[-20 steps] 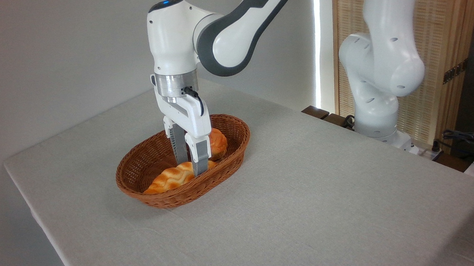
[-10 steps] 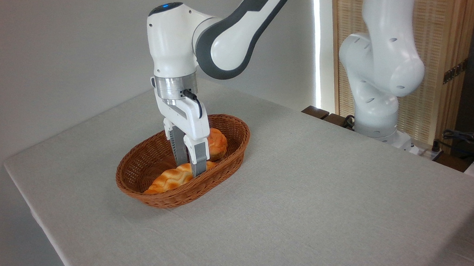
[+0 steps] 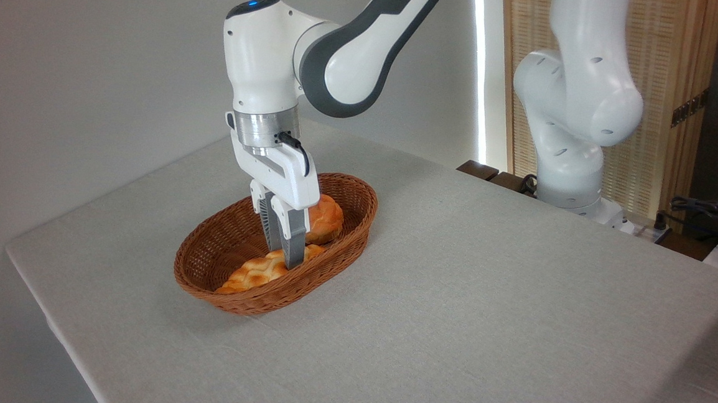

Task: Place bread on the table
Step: 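Close the gripper on the braided golden loaf inside the basket, then lift the braided loaf out of the basket and move it beside the basket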

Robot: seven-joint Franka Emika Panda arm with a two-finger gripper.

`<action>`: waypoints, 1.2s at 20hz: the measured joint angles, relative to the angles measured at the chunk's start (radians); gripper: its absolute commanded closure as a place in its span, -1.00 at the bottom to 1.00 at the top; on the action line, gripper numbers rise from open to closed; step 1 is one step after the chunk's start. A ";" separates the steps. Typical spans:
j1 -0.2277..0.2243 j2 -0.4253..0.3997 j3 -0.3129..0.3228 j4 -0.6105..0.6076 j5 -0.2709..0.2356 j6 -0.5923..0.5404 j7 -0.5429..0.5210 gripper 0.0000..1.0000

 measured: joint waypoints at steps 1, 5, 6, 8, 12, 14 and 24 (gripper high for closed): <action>0.000 -0.002 0.000 0.001 -0.002 0.000 -0.004 0.66; -0.001 -0.003 0.000 0.003 -0.004 0.000 -0.010 0.67; -0.001 -0.003 0.000 0.004 -0.004 0.000 -0.011 0.67; 0.000 -0.005 0.001 0.011 -0.007 0.000 -0.017 0.69; 0.001 -0.013 0.007 0.045 -0.057 -0.017 -0.026 0.69; 0.002 -0.016 0.020 0.071 -0.076 -0.053 -0.027 0.69; 0.004 -0.021 0.064 0.174 -0.095 -0.221 -0.027 0.73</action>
